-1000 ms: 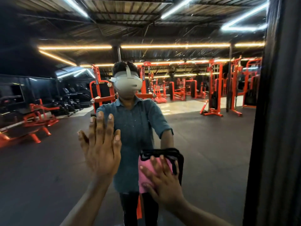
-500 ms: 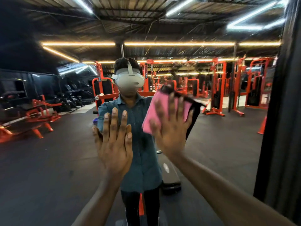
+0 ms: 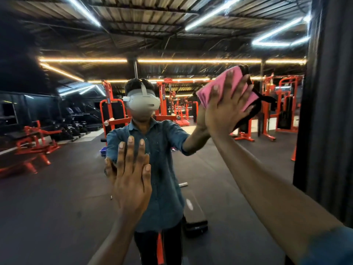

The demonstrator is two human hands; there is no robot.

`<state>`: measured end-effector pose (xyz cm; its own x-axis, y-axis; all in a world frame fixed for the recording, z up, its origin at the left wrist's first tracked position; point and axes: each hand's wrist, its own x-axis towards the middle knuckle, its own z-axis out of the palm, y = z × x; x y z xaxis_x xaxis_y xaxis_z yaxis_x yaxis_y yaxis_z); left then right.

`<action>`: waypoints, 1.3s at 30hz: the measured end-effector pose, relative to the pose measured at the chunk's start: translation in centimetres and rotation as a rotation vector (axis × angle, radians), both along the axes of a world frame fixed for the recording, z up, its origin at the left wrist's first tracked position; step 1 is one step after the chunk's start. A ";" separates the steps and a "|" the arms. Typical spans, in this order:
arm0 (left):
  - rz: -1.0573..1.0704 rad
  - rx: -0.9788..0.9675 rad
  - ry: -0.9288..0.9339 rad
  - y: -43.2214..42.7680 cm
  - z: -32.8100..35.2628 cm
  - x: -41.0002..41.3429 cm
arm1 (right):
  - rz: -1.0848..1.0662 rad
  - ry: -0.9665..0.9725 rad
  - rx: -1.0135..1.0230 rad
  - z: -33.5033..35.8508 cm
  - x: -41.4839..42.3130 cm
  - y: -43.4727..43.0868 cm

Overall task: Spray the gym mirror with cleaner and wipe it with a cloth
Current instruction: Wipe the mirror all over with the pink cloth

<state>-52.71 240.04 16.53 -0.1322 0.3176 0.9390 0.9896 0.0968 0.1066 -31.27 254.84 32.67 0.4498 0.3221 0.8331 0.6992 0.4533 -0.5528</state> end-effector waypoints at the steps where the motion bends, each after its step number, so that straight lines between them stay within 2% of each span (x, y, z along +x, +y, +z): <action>1: -0.007 0.001 -0.002 0.0 0.0 0.0 | -0.002 -0.047 0.020 0.4 -0.8 -0.8; 3: -0.018 0.008 -0.008 -0.1 -0.1 0.0 | -0.002 -0.330 0.093 -0.9 -2.7 -2.6; 6: -0.042 0.024 -0.014 -0.2 0.0 -0.1 | 0.130 -0.784 0.174 -7.8 -4.3 -4.8; 8: -0.066 0.028 -0.013 -0.4 0.0 -0.1 | 0.199 -0.990 0.177 -13.7 -3.6 -5.1; 10: -0.075 0.018 -0.011 -0.7 0.1 -0.1 | 0.209 -1.116 0.157 -18.6 -1.9 -4.5; 11: -0.083 0.013 -0.014 -0.8 0.1 -0.2 | 0.215 -1.105 0.139 -19.9 -0.8 -3.9; 13: -0.109 0.004 -0.033 -1.3 0.1 -0.2 | 0.224 -0.963 0.085 -19.3 0.9 -2.9; 17: -0.106 0.045 -0.070 -2.9 -0.3 -0.9 | 0.117 -0.431 -0.010 -10.4 0.6 -2.3; 19: -0.061 0.057 -0.102 -3.5 -0.6 -1.8 | 0.047 -0.271 -0.025 -5.9 -1.1 -2.8; 21: -0.010 0.060 -0.124 -3.9 -0.8 -3.1 | 0.052 -0.288 -0.005 -3.5 -3.6 -4.0; 24: 0.032 0.046 -0.109 -3.9 -1.0 -4.4 | 0.108 -0.557 0.081 -4.9 -7.3 -6.3; 27: 0.039 0.025 -0.092 -3.6 -1.3 -4.6 | 0.244 -0.831 0.159 -11.6 -9.3 -7.7; 30: 0.038 0.014 -0.095 -3.5 -1.5 -4.8 | 0.262 -0.974 0.172 -19.5 -8.3 -7.2; 32: 0.044 0.001 -0.078 -3.5 -1.6 -5.0 | 0.237 -0.933 0.139 -22.5 -6.3 -6.2; 34: 0.065 -0.016 -0.061 -3.6 -1.6 -5.1 | 0.224 -0.818 0.092 -22.2 -4.3 -5.3; 39: 0.087 -0.023 -0.053 -3.6 -1.7 -5.1 | 0.036 -0.404 0.022 -11.3 -3.5 -3.7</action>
